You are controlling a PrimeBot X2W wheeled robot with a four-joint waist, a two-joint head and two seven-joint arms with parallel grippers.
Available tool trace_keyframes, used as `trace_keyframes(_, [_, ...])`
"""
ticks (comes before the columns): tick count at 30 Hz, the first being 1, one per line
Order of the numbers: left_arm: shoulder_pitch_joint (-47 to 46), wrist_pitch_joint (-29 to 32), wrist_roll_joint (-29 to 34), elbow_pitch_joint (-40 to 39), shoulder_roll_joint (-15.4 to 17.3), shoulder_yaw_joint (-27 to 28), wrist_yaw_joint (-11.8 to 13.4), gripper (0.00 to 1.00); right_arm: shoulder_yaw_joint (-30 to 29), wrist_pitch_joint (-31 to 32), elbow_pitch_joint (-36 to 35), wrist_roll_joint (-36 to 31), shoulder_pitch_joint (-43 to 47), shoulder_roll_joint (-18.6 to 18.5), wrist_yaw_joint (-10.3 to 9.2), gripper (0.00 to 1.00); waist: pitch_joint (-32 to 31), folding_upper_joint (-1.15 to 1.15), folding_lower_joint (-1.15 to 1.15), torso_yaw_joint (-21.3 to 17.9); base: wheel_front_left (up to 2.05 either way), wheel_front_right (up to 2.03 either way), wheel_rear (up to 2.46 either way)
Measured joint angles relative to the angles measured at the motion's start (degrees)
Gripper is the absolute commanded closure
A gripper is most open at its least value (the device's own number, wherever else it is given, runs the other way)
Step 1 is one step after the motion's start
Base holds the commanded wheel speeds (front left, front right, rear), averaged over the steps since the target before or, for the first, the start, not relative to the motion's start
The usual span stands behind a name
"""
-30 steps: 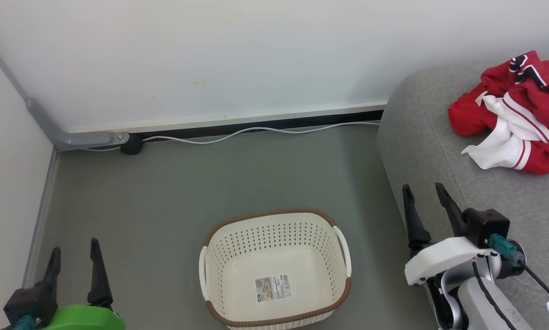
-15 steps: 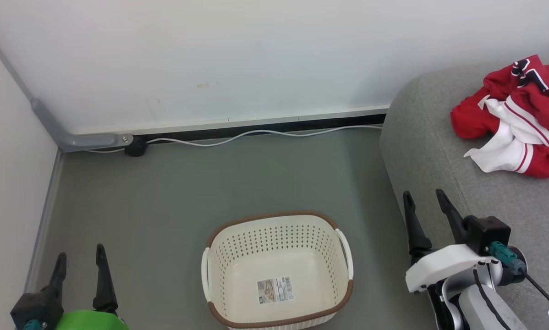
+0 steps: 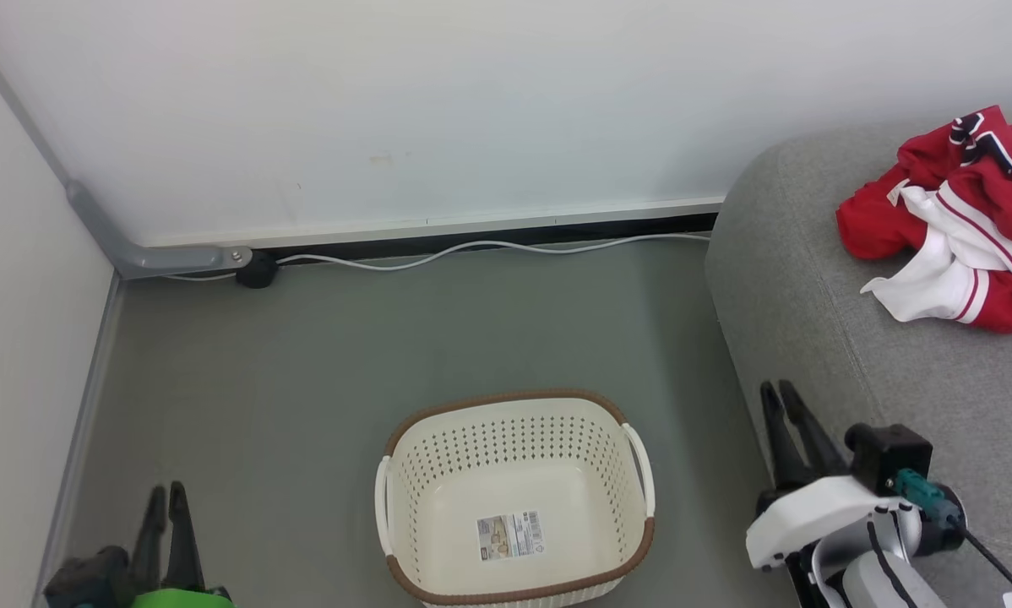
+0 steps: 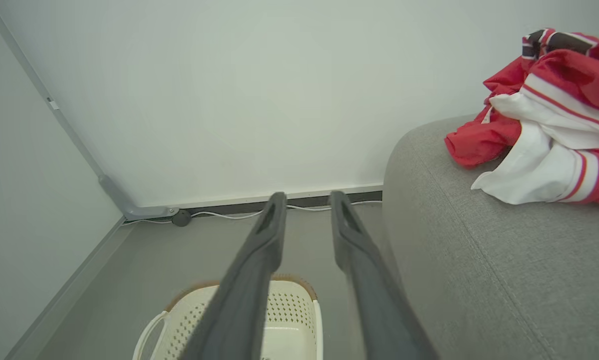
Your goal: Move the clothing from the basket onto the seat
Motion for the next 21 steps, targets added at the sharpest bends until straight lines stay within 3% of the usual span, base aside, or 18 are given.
trace_keyframes(10, [0.1, 1.0, -2.7, 1.7, -1.2, 0.1, -0.6, 1.00, -0.6, 0.5, 1.2, 2.9, 1.8, 0.3, 0.59, 1.00, 0.1, 0.00, 0.00, 0.1, 0.00, 0.00, 0.00])
trace_keyframes(21, [-0.1, 3.5, -12.0, 2.4, -1.8, 1.2, -1.8, 1.00, -2.8, 2.6, 0.9, 13.2, 1.7, 0.6, 1.91, 1.00, 0.3, 0.00, 0.00, 0.2, 0.00, 0.00, 0.00])
